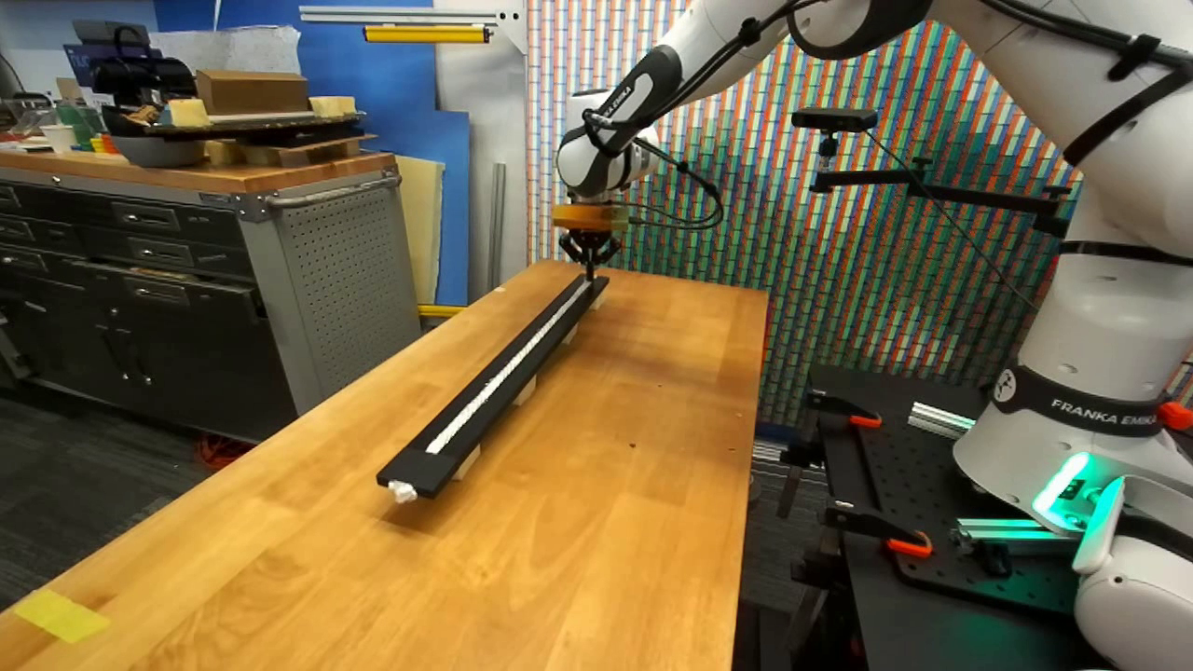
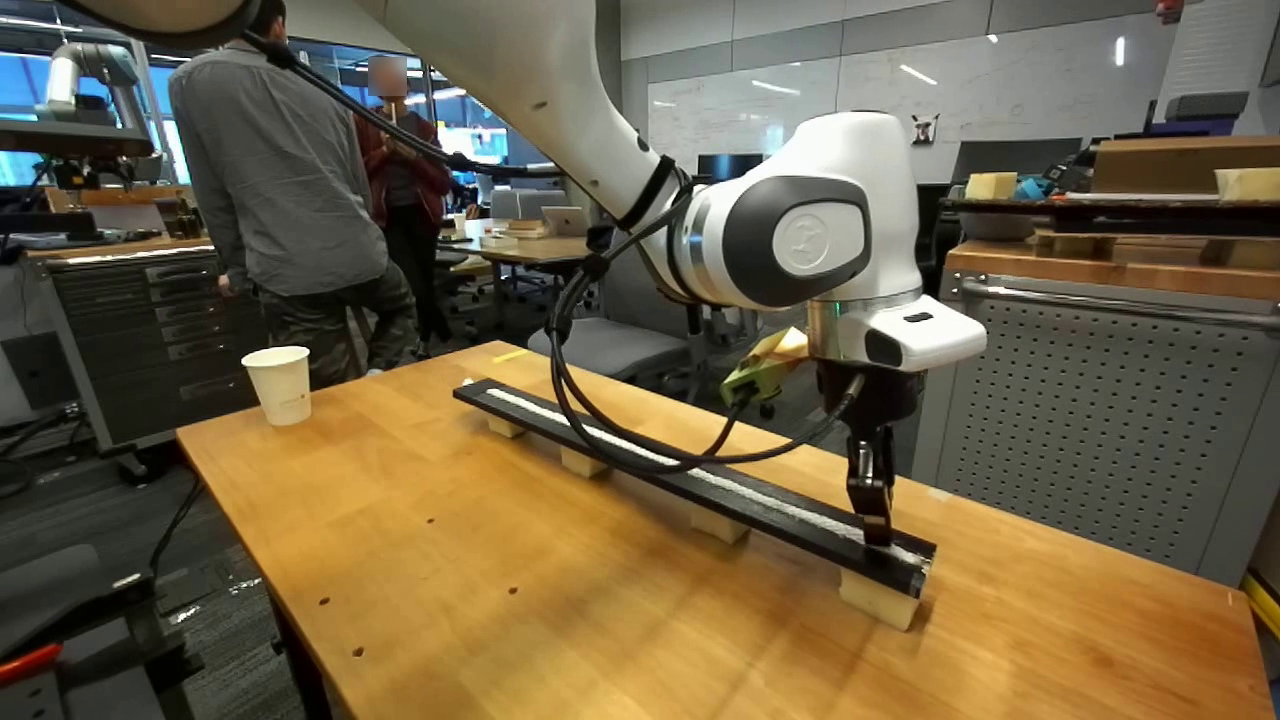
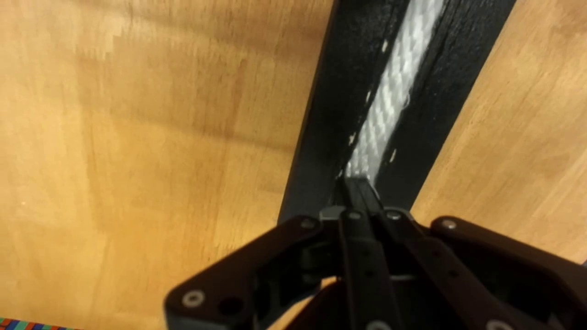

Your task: Straighten the white string on the black object

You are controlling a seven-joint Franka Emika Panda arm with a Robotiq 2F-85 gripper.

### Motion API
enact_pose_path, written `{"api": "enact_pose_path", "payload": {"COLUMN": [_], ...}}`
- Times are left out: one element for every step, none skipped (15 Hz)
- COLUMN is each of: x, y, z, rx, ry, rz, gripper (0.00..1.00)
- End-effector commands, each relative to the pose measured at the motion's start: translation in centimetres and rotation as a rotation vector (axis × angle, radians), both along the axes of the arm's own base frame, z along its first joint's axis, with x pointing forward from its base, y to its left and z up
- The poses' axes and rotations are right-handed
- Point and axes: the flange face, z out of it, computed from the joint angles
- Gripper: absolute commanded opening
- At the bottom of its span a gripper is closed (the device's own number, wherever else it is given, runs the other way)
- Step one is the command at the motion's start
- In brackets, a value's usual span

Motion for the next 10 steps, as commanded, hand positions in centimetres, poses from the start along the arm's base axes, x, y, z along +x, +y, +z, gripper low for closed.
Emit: {"api": "enact_pose_path", "payload": {"x": [0.2, 0.0, 0.0, -0.1, -0.1, 0.0, 0.0, 0.0, -0.1, -0.2], "y": [-0.6, -0.6, -0.7, -0.6, -0.4, -0.1, 0.4, 0.9, 1.7, 2.4], "z": [-0.6, -0.7, -0.9, -0.8, -0.6, -0.2, 0.4, 1.1, 1.8, 2.2], "rx": [0.012, 0.012, 0.011, 0.012, 0.01, 0.007, 0.005, -0.005, -0.015, -0.024], "ry": [0.026, 0.031, 0.035, 0.033, 0.021, 0.005, -0.014, -0.034, -0.057, -0.078], "rz": [0.001, -0.001, -0.003, -0.002, 0.003, 0.012, 0.023, 0.038, 0.062, 0.085], "gripper": [0.0, 0.0, 0.0, 0.0, 0.0, 0.0, 0.0, 0.0, 0.0, 0.0]}}
